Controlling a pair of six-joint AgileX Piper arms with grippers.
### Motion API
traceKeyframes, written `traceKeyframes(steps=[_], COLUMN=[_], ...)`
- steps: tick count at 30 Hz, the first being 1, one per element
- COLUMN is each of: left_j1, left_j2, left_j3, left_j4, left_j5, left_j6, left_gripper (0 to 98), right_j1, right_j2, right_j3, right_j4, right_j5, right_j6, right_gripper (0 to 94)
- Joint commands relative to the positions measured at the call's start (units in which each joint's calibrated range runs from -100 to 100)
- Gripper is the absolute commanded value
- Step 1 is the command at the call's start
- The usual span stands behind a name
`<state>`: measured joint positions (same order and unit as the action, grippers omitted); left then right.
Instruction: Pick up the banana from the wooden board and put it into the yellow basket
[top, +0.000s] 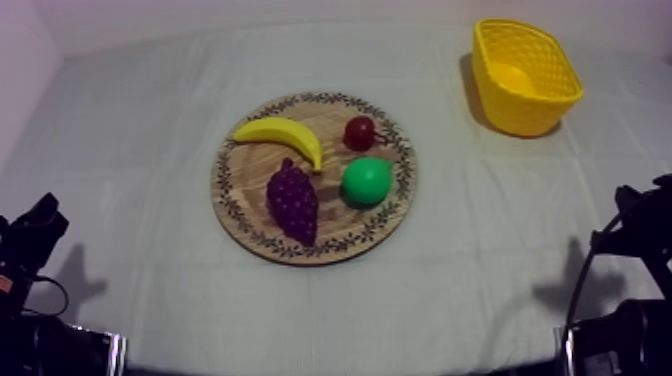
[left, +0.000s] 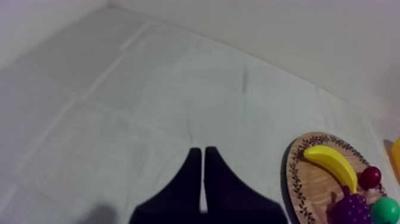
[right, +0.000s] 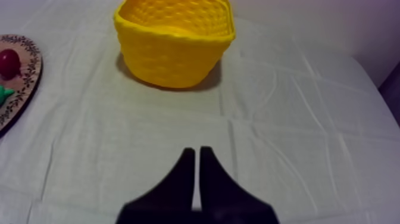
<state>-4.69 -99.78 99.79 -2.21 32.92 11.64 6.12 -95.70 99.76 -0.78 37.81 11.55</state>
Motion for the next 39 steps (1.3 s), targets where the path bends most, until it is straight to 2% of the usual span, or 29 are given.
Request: traceKeyframes(steps=[1, 12, 21, 26, 29, 31, 34, 39], left_j1=[0.0, 0.0, 0.0, 0.0, 0.0, 0.0, 0.0, 0.0], left_j2=[0.0, 0.0, 0.0, 0.0, 0.0, 0.0, 0.0, 0.0], left_j3=[0.0, 0.0, 0.0, 0.0, 0.0, 0.0, 0.0, 0.0], left_j4=[0.03, 0.03, 0.03, 0.03, 0.03, 0.03, 0.03, 0.03], left_j5=[0.0, 0.0, 0.0, 0.0, 0.0, 0.0, 0.0, 0.0], left_j6=[0.0, 0.0, 0.0, 0.0, 0.0, 0.0, 0.0, 0.0], left_gripper=[0.1, 0.1, 0.1, 0.1, 0.1, 0.1, 0.1, 0.1], right_j1=[0.1, -0.6, -0.9, -1.9, -2.9, -4.3, -7.4, -12.9], right_j2=[-0.1, -0.1, -0.1, 0.5, 2.9, 6.4, 13.8, 28.0], right_j3=[-0.1, -1.5, -0.4, -0.2, -1.3, -3.6, -9.7, -23.3], right_j4=[-0.3, -0.2, -0.4, -0.7, -2.4, -3.0, -2.6, 0.1], right_j5=[1.4, 6.0, 2.3, 1.4, 2.0, 2.3, 2.2, 2.3], right_j6=[-2.7, -0.8, -4.7, 0.9, 6.0, 8.0, 8.4, 6.2], right_gripper=[0.6, 0.6, 2.2, 6.7, 8.1, 8.2, 7.9, 7.4])
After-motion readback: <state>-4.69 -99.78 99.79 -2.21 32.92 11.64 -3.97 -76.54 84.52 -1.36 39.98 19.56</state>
